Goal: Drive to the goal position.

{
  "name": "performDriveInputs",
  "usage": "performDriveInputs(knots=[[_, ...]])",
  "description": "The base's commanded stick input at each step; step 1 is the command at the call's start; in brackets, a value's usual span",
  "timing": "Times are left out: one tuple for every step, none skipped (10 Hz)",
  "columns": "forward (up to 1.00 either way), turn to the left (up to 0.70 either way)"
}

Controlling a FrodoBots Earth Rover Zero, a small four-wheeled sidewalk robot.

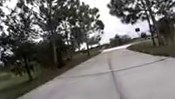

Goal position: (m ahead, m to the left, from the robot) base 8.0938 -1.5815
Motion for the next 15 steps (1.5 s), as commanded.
performDriveInputs(knots=[[0.85, 0.0], [0.85, 0.0], [0.85, 0.0], [0.85, 0.0], [0.85, 0.0], [0.85, 0.0], [0.85, 0.0], [0.85, -0.27], [0.85, -0.34], [0.85, -0.34], [0.85, -0.34], [0.85, -0.05], [0.85, 0.0], [0.85, 0.0], [0.85, 0.0]])
